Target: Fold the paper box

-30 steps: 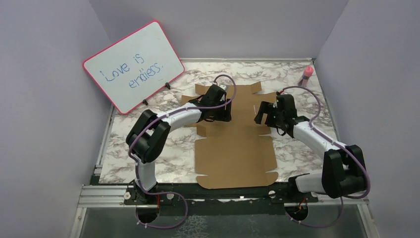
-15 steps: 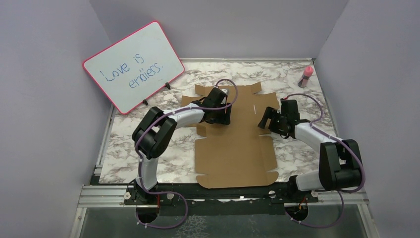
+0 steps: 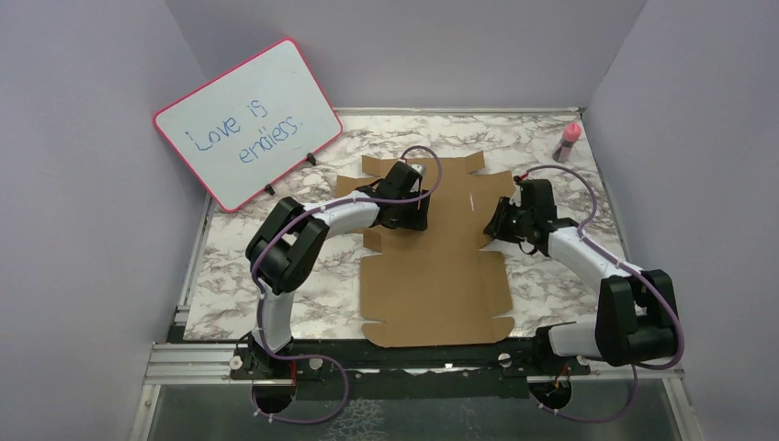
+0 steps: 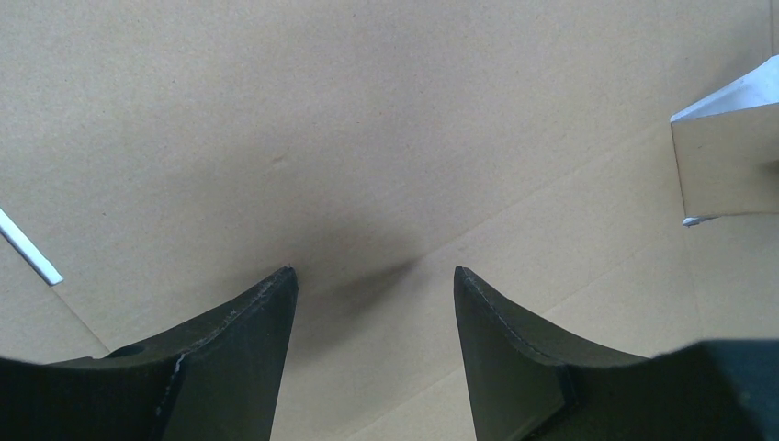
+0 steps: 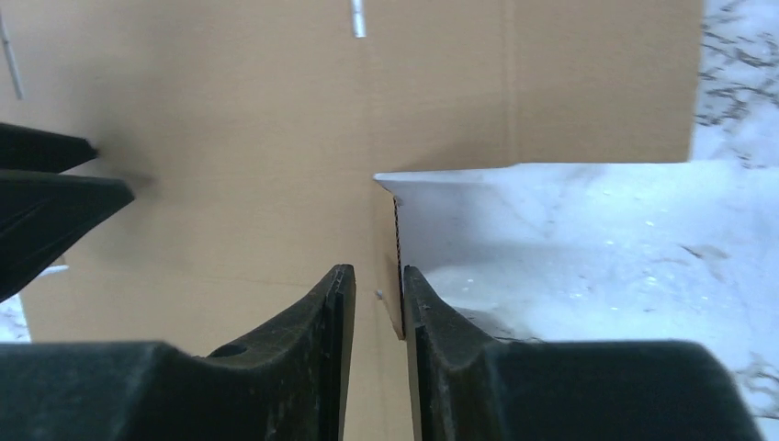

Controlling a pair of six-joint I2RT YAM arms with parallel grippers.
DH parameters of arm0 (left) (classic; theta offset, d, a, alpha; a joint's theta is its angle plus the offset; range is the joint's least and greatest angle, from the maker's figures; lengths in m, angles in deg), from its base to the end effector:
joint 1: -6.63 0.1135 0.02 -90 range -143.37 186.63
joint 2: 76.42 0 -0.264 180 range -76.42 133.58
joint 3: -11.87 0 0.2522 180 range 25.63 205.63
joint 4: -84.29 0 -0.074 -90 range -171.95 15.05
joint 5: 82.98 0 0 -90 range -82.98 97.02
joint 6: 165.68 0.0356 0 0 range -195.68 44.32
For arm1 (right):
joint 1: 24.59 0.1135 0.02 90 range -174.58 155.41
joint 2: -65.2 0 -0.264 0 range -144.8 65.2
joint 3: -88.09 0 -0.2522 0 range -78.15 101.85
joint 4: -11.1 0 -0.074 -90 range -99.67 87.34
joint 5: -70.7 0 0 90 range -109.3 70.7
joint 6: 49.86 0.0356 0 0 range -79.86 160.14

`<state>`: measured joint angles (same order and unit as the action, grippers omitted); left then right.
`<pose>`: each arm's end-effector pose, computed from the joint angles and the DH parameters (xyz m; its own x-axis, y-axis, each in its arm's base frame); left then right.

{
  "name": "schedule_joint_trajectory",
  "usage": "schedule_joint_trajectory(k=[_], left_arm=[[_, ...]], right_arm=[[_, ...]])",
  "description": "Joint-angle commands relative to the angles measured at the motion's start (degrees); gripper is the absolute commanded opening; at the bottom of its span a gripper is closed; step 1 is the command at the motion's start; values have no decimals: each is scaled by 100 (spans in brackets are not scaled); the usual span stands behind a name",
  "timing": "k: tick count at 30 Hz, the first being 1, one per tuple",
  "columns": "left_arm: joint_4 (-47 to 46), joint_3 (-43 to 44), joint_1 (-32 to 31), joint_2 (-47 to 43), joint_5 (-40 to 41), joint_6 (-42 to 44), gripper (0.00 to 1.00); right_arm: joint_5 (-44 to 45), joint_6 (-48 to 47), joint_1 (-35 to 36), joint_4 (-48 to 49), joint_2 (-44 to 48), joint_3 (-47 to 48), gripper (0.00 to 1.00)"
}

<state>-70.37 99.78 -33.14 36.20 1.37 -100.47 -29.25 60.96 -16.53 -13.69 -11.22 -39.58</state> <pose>0.3213 -0.2720 0.1679 -0.8222 0.1415 -0.5513 0.3750 0.8633 -0.3378 0.2565 0.0425 0.1850 -0.7863 0.2422 -0.5684 0.0309 0.9342 0.3554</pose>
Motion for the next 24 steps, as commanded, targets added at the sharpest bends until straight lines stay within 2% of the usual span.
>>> schedule_joint_trajectory(k=[1, 10, 15, 18, 24], left_arm=[[-6, 47, -22, 240, -155, -42, 65], [-8, 47, -22, 293, -168, -102, 65], [-6, 47, -22, 260, -212, -157, 65], [24, 49, 22, 96, -202, -155, 65], [35, -28, 410, -411, -472, -164, 66]], right_arm=[[35, -132, 295, -347, 89, 243, 29], [1286, -51, 1442, -628, -176, 545, 27], [1490, -12, 1711, -746, -351, 748, 28], [1529, -99, 1717, -792, -220, 894, 33], [1692, -247, 1711, -795, -105, 1159, 51]])
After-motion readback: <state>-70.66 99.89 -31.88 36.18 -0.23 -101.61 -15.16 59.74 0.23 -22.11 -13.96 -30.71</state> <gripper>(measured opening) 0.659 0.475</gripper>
